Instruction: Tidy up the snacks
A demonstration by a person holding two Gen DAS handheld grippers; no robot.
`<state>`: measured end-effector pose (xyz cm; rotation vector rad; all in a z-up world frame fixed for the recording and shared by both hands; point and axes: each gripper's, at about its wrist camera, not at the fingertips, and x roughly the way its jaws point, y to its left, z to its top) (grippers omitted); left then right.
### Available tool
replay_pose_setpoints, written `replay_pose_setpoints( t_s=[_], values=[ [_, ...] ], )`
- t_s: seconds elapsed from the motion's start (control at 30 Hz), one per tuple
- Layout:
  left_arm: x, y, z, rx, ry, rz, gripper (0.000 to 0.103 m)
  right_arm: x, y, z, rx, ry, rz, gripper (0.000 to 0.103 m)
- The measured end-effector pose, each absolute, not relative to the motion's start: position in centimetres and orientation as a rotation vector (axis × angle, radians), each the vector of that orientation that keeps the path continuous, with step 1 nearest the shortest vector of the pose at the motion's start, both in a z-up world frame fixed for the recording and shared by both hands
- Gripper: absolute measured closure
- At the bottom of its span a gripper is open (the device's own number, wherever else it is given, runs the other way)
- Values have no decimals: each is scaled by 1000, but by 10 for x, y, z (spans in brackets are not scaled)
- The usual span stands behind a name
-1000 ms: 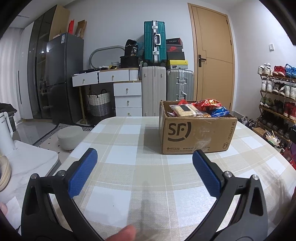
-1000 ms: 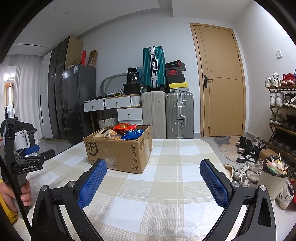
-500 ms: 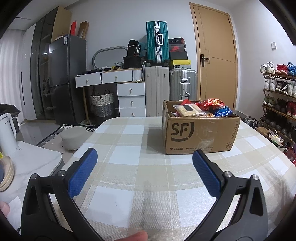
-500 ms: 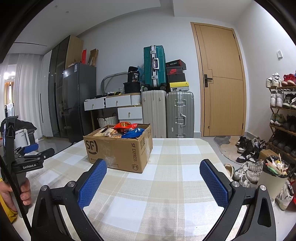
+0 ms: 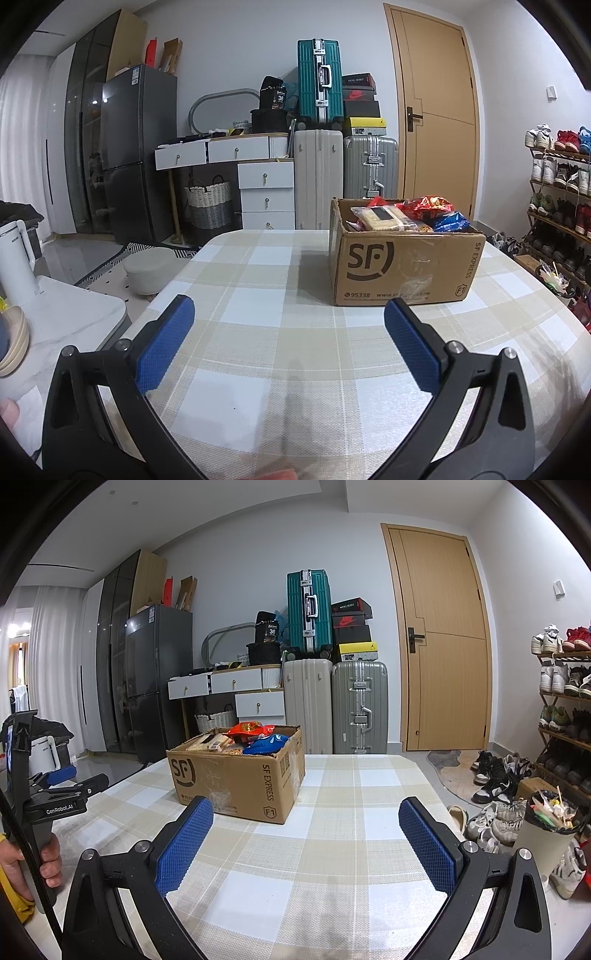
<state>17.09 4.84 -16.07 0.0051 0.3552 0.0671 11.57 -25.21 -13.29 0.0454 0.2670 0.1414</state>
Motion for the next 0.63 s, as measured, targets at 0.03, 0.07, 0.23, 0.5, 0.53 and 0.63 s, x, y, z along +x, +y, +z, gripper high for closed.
replay_pose_setpoints(
  t_s=[0.03,0.07,0.23,0.5,0.53,0.63],
  values=[
    [171,49,-161,5,356,67,0,115,-252,-133,45,267,140,1],
    [171,49,-161,4,359,66,0,115,-252,-133,45,266,141,1],
    [173,51,-163,-2,375,64,0,116,-252,-132,45,267,141,1],
    [172,50,-163,-1,370,59,0,116,-253,-132,44,267,142,1],
    [171,50,-162,0,365,54,0,116,-252,-132,45,267,142,1],
    [171,49,-163,4,367,57,0,116,-252,-131,44,268,141,1]
  ],
)
